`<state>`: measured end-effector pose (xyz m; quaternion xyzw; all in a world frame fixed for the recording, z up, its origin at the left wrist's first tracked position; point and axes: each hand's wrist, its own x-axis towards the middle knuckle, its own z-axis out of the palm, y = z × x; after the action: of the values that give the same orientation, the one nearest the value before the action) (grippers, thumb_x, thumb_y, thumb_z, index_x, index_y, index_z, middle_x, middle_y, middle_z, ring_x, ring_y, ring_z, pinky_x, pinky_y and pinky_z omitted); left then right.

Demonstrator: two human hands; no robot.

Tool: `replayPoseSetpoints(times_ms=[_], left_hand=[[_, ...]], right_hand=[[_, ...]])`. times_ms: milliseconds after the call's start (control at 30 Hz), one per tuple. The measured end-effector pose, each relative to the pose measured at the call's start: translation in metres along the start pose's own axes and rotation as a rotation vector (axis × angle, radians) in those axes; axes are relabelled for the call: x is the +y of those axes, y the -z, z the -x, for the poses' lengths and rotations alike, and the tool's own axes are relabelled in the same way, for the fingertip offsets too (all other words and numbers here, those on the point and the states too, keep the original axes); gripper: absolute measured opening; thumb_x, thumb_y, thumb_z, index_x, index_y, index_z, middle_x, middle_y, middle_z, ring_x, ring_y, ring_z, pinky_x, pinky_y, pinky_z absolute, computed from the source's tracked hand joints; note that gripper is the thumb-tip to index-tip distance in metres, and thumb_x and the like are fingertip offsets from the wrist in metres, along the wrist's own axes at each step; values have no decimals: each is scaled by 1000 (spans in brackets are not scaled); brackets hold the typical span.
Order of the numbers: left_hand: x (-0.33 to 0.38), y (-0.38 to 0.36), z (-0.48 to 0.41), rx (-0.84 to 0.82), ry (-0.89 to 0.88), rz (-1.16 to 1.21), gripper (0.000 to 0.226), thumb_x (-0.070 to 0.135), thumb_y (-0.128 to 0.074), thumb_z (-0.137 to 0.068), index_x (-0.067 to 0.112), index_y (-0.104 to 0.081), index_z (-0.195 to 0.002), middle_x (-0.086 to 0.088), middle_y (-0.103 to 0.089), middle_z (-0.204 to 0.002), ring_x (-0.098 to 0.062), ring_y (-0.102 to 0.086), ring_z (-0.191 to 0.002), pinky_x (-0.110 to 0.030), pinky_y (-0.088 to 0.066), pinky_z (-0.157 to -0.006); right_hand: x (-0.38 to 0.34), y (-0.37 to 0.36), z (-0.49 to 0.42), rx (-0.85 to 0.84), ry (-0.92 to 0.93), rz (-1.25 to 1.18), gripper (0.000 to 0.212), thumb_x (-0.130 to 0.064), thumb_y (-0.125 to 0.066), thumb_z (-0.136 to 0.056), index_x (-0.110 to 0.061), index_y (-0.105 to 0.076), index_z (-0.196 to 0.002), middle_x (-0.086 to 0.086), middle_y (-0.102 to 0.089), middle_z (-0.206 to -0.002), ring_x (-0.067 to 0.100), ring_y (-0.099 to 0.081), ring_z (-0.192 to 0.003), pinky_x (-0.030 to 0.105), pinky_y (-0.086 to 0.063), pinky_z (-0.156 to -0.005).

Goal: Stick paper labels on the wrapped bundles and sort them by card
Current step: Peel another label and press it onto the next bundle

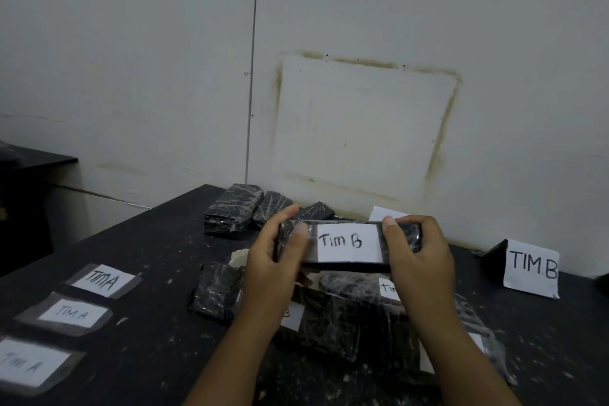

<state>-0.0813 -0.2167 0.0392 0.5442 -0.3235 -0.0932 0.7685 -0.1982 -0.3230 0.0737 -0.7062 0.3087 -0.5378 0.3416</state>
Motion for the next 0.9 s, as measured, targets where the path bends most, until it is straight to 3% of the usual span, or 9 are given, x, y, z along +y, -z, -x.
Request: replayPoseSetpoints(times_ms=[67,167,233,367,433,500,633,733,900], left_hand=[[-3,1,-2,-54,-10,-104,60,57,-74,-62,53,-53,-119,6,-57,-131,-19,-56,-118,-47,-54,-88],[-3,2,-3,-47,-51,-70,61,53,-72,-64,55,-52,-121,8,-54,-135,-23,-52,-125,-56,-48,-94],[-3,4,-3,-33,-91,-44,51,36,-71,-75,49,-55,-122,12,-55,-134,-18,-55,-122,-55,-52,-89],[0,2,-1,77,-183,1,41,4,-56,-91,34,-57,-118,21,-60,-116,-2,-69,-91,-27,-59,-55],[0,2,-1,142,-204,-5,38,5,-52,-94,34,-60,-116,17,-64,-113,-2,-67,-95,-27,-60,-67],[0,2,-1,157,-180,8,35,13,-50,-96,42,-60,-112,5,-69,-111,-12,-68,-96,-40,-60,-72],[6,1,2,15,-44,67,27,35,-54,-89,47,-55,-113,5,-66,-105,-11,-68,-84,-31,-59,-56],[5,3,0,9,-78,-37,55,46,-72,-64,49,-52,-115,20,-52,-124,-18,-61,-109,-40,-60,-71],[2,8,-4,72,-149,-81,49,25,-73,-76,45,-52,-116,20,-49,-130,-20,-57,-116,-37,-61,-70]], right_hand=[[1,3,-4,-10,-15,3,16,-38,-56,-87,-26,-52,-78,-6,-58,-73,13,-55,-70,33,-42,-60],[2,3,-5,-40,-14,11,16,-39,-54,-87,-27,-51,-78,-7,-57,-73,12,-55,-70,33,-43,-61],[3,2,-4,-51,-15,1,16,-38,-54,-88,-27,-51,-78,-7,-57,-73,13,-55,-70,32,-42,-60],[5,-4,-2,-52,-62,-41,15,-38,-55,-88,-26,-53,-79,-4,-55,-71,18,-53,-66,35,-48,-60],[3,-7,1,-52,-44,-52,16,-38,-54,-88,-24,-54,-81,-3,-55,-70,18,-54,-65,35,-48,-60],[-1,-7,3,-41,10,-44,16,-37,-54,-88,-22,-53,-84,-4,-57,-72,15,-55,-67,33,-44,-59],[-4,-1,3,-91,54,-29,20,-47,-54,-84,-28,-50,-89,-9,-58,-77,10,-57,-73,38,-49,-66],[-6,4,1,-285,-5,-26,47,-56,-65,-64,-30,-47,-99,-15,-55,-90,2,-55,-81,25,-46,-64],[-4,2,2,-382,25,18,52,-34,-75,-72,-24,-41,-111,-21,-49,-96,-7,-51,-84,7,-41,-60]])
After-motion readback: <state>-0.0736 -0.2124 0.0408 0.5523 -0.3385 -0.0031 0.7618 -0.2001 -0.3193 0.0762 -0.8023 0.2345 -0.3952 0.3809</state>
